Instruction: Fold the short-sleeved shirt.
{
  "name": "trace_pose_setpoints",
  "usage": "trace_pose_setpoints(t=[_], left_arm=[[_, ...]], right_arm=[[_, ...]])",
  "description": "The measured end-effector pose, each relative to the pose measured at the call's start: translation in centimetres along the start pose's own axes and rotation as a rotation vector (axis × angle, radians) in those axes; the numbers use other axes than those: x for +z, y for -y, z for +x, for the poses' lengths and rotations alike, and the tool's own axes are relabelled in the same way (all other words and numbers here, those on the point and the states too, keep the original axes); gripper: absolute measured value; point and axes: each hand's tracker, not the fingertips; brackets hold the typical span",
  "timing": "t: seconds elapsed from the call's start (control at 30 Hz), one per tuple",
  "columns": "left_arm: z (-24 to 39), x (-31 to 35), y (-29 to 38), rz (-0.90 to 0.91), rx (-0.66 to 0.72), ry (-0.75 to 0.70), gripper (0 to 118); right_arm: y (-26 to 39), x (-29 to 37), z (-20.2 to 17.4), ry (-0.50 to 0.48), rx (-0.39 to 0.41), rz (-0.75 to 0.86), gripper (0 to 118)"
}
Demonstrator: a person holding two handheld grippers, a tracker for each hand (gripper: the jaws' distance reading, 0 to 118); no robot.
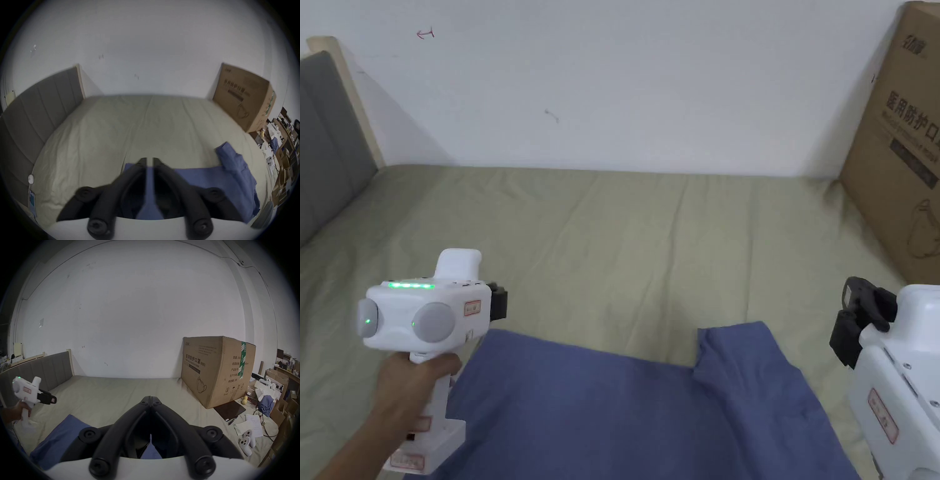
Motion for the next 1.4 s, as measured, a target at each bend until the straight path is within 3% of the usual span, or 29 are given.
trace_pose_setpoints(t=[0.03, 0.1, 0.13, 0.3, 0.4, 0.47, 0.53, 0.57, 0.63, 0.67, 0.7, 0.73, 0.77, 0.8, 0.83, 0.9, 0.97, 1.0, 1.17, 1.3, 1.33, 1.37, 1.4], left_arm=[[-0.5, -2.2, -0.4, -0.064, 0.013, 0.000, 35], [-0.9, -5.8, -0.5, -0.176, 0.038, -0.026, 94], [-1.2, -7.5, -0.4, -0.219, 0.050, -0.043, 101], [-2.9, -13.1, 1.2, -0.286, 0.063, -0.052, 101], [-3.5, -15.2, 2.6, -0.318, 0.065, -0.085, 95], [-3.3, -16.2, 3.5, -0.347, 0.054, -0.086, 70], [-2.8, -16.1, 4.3, -0.361, 0.032, -0.083, 58], [-2.4, -15.4, 4.2, -0.307, 0.002, -0.098, 47], [-2.0, -15.0, 4.1, -0.310, -0.017, -0.069, 2], [-1.7, -14.8, 3.9, -0.302, -0.025, -0.051, 1], [-1.5, -14.4, 3.8, -0.305, -0.023, -0.051, 2], [-1.1, -13.7, 3.6, -0.288, -0.032, -0.053, 2], [-1.1, -12.8, 3.4, -0.241, -0.054, -0.048, 1], [-1.0, -11.8, 3.2, -0.207, -0.053, -0.037, 1], [-0.9, -10.5, 2.9, -0.178, -0.043, -0.027, 1], [-0.6, -7.5, 2.5, -0.133, -0.029, 0.011, 1], [-0.2, -5.4, 2.2, -0.117, -0.048, 0.005, 1], [-0.1, -4.6, 2.2, -0.108, -0.056, 0.005, 1], [-0.2, -1.8, 2.1, -0.071, -0.043, 0.015, 1], [-0.6, -0.8, 2.7, -0.070, -0.026, 0.017, 1], [-0.7, -0.6, 3.0, -0.071, -0.024, 0.015, 1], [-0.8, -0.3, 3.2, -0.072, -0.019, 0.012, 1], [-0.9, 0.0, 3.4, -0.074, -0.013, 0.009, 2]], right_arm=[[0.4, -0.8, 0.1, 0.003, 0.001, -0.017, 0], [1.1, -2.2, 0.3, 0.009, 0.004, -0.043, 0], [1.7, -2.9, 0.5, 0.013, 0.008, -0.056, 0], [3.8, -5.4, 1.4, 0.038, 0.023, -0.119, 0], [5.0, -6.3, 2.1, 0.050, 0.024, -0.156, 0], [5.7, -6.8, 2.4, 0.057, 0.020, -0.174, 0], [6.2, -7.0, 2.8, 0.058, 0.012, -0.197, 0], [6.4, -7.2, 3.1, 0.057, 0.004, -0.210, 0], [6.8, -7.8, 3.6, 0.066, -0.013, -0.237, 0], [7.2, -8.4, 4.2, 0.063, -0.029, -0.270, 0], [7.4, -9.0, 4.4, 0.066, -0.036, -0.298, 9], [7.9, -9.8, 4.8, 0.067, -0.048, -0.333, 25], [8.3, -10.6, 5.2, 0.056, -0.060, -0.384, 47], [8.9, -11.5, 5.6, 0.044, -0.066, -0.421, 82], [9.7, -12.7, 6.0, 0.020, -0.076, -0.478, 95], [11.5, -14.5, 6.2, 0.041, -0.063, -0.542, 100], [13.8, -16.3, 6.4, 0.044, -0.066, -0.601, 117], [14.7, -17.1, 6.5, 0.043, -0.071, -0.642, 117], [19.6, -20.3, 6.1, 0.054, -0.047, -0.863, 111], [20.6, -19.7, 5.2, 0.031, -0.019, -0.849, 76], [20.2, -19.3, 5.0, 0.034, -0.016, -0.845, 63], [19.8, -19.1, 4.9, 0.014, -0.019, -0.844, 43], [19.5, -18.7, 4.6, 0.015, -0.013, -0.838, 4]])
